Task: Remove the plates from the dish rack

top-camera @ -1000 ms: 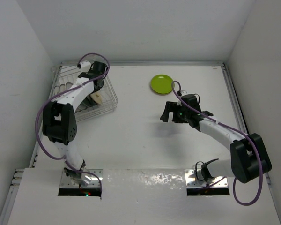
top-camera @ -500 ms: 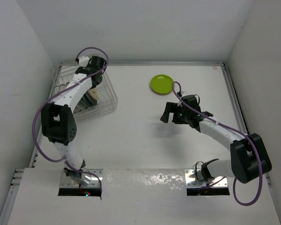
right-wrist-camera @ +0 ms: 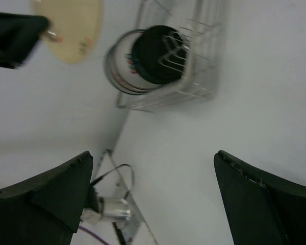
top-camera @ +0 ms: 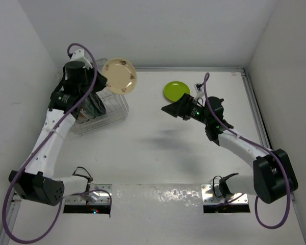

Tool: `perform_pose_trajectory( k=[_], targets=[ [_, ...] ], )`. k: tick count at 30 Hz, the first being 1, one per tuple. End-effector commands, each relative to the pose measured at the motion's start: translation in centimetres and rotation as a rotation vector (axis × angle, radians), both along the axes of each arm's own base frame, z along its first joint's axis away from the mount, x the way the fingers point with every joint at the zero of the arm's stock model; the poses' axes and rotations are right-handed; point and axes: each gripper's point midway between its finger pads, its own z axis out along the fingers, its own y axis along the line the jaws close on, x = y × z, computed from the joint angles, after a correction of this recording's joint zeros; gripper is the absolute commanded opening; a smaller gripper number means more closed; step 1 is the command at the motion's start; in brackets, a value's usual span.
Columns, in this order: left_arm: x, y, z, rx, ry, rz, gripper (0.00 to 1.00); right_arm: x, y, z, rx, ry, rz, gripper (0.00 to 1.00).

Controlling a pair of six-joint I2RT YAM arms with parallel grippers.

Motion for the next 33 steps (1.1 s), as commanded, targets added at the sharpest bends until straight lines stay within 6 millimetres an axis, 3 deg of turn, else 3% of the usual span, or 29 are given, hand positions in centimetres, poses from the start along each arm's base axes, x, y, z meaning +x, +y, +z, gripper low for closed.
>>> perform_pose_trajectory(
  k=[1,7,12,15,17,18,22,24,25,28,29,31,33],
  targets=[
    [-0.8,-7.2,0.4,-0.218,-0.070,-0.353,0.00,-1.1,2.6,8.8,0.284,-0.171,0.139,0.99],
    [-3.1,-11.3,-0.2,-0.377,-0.079,-0.553,0.00,0.7,3.2,8.1,0.258,-0.179,0.065,0.99],
    [-3.8,-12.9,-2.0,-0.389,-0.034,-0.610,0.00,3.0,2.6,5.3,0.140,-0.145,-0.068,0.87],
    [-3.9,-13.4,-3.7,-0.373,0.006,-0.610,0.00,4.0,2.4,4.5,0.099,-0.145,-0.108,0.72],
    [-3.9,-13.6,-5.1,-0.355,0.042,-0.597,0.01,4.4,2.6,4.9,0.107,-0.149,-0.114,0.56],
    [-3.6,-13.6,-6.0,-0.345,0.062,-0.590,0.01,4.6,2.8,4.8,0.108,-0.145,-0.114,0.38],
    [-3.1,-13.7,-8.5,-0.319,0.127,-0.563,0.04,4.9,3.0,4.9,0.115,-0.146,-0.122,0.07],
    [-2.5,-12.9,-9.8,-0.290,0.159,-0.502,0.25,4.9,2.8,4.3,0.095,-0.133,-0.134,0.00],
    [-2.1,-11.9,-10.2,-0.256,0.173,-0.438,0.59,5.3,2.1,3.2,0.054,-0.103,-0.176,0.00],
    [-1.5,-10.2,-9.2,-0.183,0.149,-0.353,1.00,6.7,-0.4,0.4,-0.068,-0.020,-0.293,0.00],
    [-1.4,-7.9,-9.7,-0.109,0.178,-0.239,1.00,7.1,-1.2,-0.3,-0.102,0.007,-0.331,0.00],
    [-0.8,-4.2,-8.3,0.005,0.151,-0.072,1.00,8.6,-3.6,-2.0,-0.182,0.078,-0.410,0.00],
    [-1.7,-2.2,-7.3,0.064,0.149,0.001,1.00,10.3,-4.9,-1.9,-0.183,0.099,-0.443,0.00]
  ],
)
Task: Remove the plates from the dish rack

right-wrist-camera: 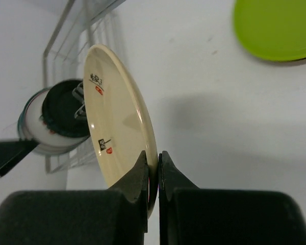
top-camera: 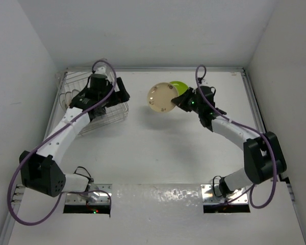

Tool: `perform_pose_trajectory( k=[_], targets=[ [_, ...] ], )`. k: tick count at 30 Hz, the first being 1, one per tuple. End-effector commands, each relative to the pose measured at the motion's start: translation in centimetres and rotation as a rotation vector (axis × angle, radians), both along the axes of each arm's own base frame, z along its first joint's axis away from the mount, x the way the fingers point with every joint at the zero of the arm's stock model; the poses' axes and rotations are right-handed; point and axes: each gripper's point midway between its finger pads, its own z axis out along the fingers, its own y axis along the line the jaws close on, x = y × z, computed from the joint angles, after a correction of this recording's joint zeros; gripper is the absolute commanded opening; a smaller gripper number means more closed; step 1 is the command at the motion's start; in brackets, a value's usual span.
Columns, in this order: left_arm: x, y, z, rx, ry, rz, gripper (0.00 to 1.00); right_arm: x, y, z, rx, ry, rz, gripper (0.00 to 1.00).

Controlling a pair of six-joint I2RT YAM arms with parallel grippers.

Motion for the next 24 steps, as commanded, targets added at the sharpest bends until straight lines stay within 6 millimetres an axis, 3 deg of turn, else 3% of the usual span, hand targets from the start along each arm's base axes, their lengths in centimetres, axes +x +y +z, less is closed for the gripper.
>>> perform_pose_trajectory(
  k=[1,2,4,5,6,7,8,9,10,11,12,14,17,20,22,24],
  targets=[
    [-0.3,5.8,5.3,0.189,-0.129,0.218,1.00,4.5,-5.2,0.4,-0.059,0.033,-0.175,0.00],
    [-1.0,6.5,6.3,0.206,-0.149,0.236,1.00,5.2,-5.6,-0.9,-0.050,0.073,-0.172,0.00],
    [-1.6,7.0,7.1,0.218,-0.170,0.247,1.00,7.6,-7.6,-0.7,-0.026,0.090,-0.211,0.00],
    [-2.2,7.4,7.8,0.228,-0.182,0.246,1.00,8.5,-8.0,-3.0,-0.047,0.151,-0.213,0.00],
    [-2.4,7.7,8.1,0.238,-0.188,0.250,1.00,10.6,-8.4,-1.4,-0.069,0.119,-0.211,0.00],
    [-2.8,8.2,8.4,0.261,-0.195,0.258,1.00,11.0,-9.5,-4.9,-0.109,0.227,-0.224,0.00],
    [-3.1,8.5,8.7,0.270,-0.199,0.264,1.00,12.1,-9.8,-5.3,-0.118,0.235,-0.227,0.00],
    [-3.2,8.8,8.8,0.280,-0.200,0.269,1.00,13.8,-9.7,-4.0,-0.107,0.223,-0.212,0.00],
    [-3.4,9.3,8.7,0.299,-0.197,0.281,1.00,14.3,-10.4,-5.0,-0.108,0.264,-0.215,0.00],
    [-3.5,9.6,8.8,0.313,-0.200,0.284,1.00,14.9,-10.4,-7.2,-0.115,0.313,-0.206,0.00],
    [-3.6,10.0,8.5,0.335,-0.192,0.296,1.00,16.2,-10.7,-6.0,-0.111,0.296,-0.205,0.00],
    [-3.6,10.7,8.1,0.365,-0.194,0.312,1.00,17.7,-11.0,-6.6,-0.157,0.295,-0.202,0.03],
    [-3.6,11.7,6.4,0.400,-0.159,0.339,1.00,17.4,-10.7,-8.5,-0.166,0.367,-0.168,0.07],
    [-3.3,11.3,5.9,0.387,-0.152,0.320,1.00,16.4,-10.6,-9.9,-0.164,0.394,-0.161,0.12],
    [-3.2,11.2,5.5,0.388,-0.142,0.312,1.00,16.0,-10.2,-10.0,-0.168,0.394,-0.142,0.29],
    [-3.3,11.3,5.3,0.393,-0.136,0.313,1.00,15.6,-10.0,-10.2,-0.209,0.418,-0.111,0.59]
  ],
)
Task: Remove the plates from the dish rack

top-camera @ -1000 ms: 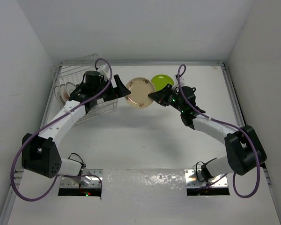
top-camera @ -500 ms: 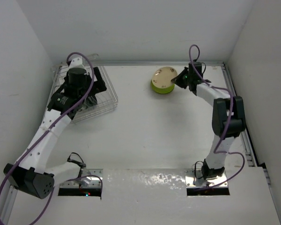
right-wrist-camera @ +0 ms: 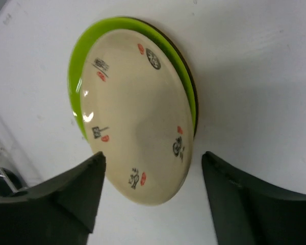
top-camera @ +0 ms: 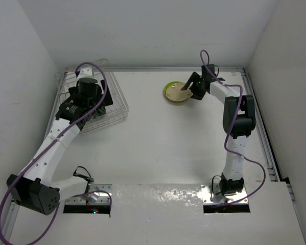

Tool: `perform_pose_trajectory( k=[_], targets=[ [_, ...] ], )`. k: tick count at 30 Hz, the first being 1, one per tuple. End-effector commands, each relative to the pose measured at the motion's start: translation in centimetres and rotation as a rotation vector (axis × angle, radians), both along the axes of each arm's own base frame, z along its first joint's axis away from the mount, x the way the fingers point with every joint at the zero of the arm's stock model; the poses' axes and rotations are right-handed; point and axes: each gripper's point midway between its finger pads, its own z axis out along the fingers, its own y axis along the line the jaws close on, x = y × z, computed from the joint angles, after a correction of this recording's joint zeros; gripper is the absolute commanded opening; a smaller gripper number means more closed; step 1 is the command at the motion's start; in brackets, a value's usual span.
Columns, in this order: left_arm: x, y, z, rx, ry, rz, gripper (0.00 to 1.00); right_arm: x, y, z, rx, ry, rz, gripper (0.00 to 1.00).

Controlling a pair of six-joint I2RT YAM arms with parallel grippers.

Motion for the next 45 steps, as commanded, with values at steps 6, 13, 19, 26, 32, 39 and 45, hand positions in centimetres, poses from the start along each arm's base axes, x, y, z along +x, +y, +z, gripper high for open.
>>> perform_pose_trajectory(
  k=[6,13,19,26,32,39,45],
  targets=[
    [0.2,0.3,0.3,-0.002,-0.011,0.007,1.00,-1.1,1.2,1.7,-0.210,0.053,0.180,0.99],
    [1.1,-0.2,-1.1,-0.047,0.021,0.043,1.00,-1.4,3.1,1.8,-0.174,0.046,0.262,0.99],
    [2.8,1.4,-3.7,-0.021,0.062,0.207,1.00,-4.3,3.0,7.3,-0.319,-0.108,0.253,0.99],
    [7.0,4.1,-6.1,0.052,0.146,0.369,0.68,-13.2,5.0,8.6,-0.244,-0.237,0.353,0.99],
    [8.9,6.3,-5.6,0.104,0.143,0.450,0.63,-18.8,4.7,6.5,-0.176,-0.233,0.393,0.99],
    [10.9,7.2,-7.8,0.091,0.194,0.440,0.51,-21.0,4.8,5.2,-0.141,-0.221,0.409,0.99],
    [11.3,8.2,-10.1,0.071,0.244,0.456,0.45,-21.3,5.0,5.6,-0.129,-0.233,0.413,0.99]
  ],
)
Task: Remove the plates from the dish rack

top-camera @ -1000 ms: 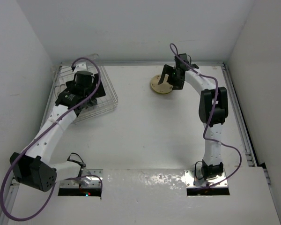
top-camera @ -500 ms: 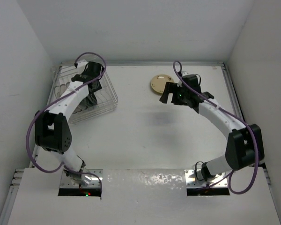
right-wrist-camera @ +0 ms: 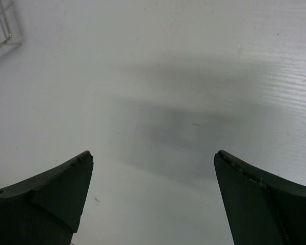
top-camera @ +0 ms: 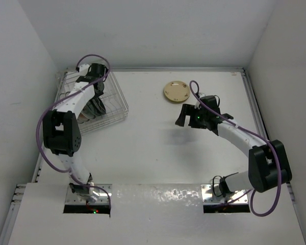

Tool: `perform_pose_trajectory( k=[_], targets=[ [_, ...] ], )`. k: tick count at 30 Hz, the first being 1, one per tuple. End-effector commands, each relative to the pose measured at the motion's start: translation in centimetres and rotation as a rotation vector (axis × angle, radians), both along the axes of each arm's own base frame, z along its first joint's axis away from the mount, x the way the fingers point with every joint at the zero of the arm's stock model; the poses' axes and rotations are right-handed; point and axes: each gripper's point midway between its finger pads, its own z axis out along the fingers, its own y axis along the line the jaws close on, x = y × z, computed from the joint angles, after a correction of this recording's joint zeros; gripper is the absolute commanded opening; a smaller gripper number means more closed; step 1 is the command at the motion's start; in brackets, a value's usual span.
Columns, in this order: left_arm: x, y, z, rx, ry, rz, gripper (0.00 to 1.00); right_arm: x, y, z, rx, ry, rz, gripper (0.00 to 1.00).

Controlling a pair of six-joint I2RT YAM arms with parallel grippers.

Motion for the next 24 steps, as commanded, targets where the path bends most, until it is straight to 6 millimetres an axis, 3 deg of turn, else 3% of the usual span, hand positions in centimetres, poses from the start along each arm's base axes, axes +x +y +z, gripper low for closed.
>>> perform_pose_trajectory(
  k=[1,3,6,10,14,20,23,24],
  targets=[
    [1.0,0.3,0.4,-0.027,-0.032,-0.001,0.43,0.9,1.0,2.5,0.054,-0.089,0.014,0.99],
    [1.1,-0.1,-0.5,-0.043,-0.013,-0.011,0.39,0.8,1.1,2.5,0.057,-0.089,0.015,0.99],
    [1.1,-0.2,-1.4,-0.053,0.010,-0.015,0.24,0.8,1.1,2.6,0.055,-0.090,0.017,0.99],
    [0.6,-0.2,-0.6,-0.048,0.014,-0.016,0.09,0.7,1.0,2.6,0.048,-0.090,0.011,0.99],
    [0.1,0.4,2.8,-0.008,-0.010,-0.032,0.00,0.7,0.9,3.0,0.055,-0.098,0.006,0.99],
    [-1.0,0.8,11.3,0.038,-0.101,-0.098,0.00,0.8,2.1,4.9,0.133,-0.125,0.024,0.99],
    [-1.5,-1.7,14.3,-0.047,-0.174,-0.263,0.00,0.6,4.9,7.4,0.329,-0.135,0.066,0.99],
    [-1.7,-4.0,16.2,-0.129,-0.250,-0.373,0.00,1.5,6.1,10.1,0.427,-0.230,0.101,0.99]
  ],
)
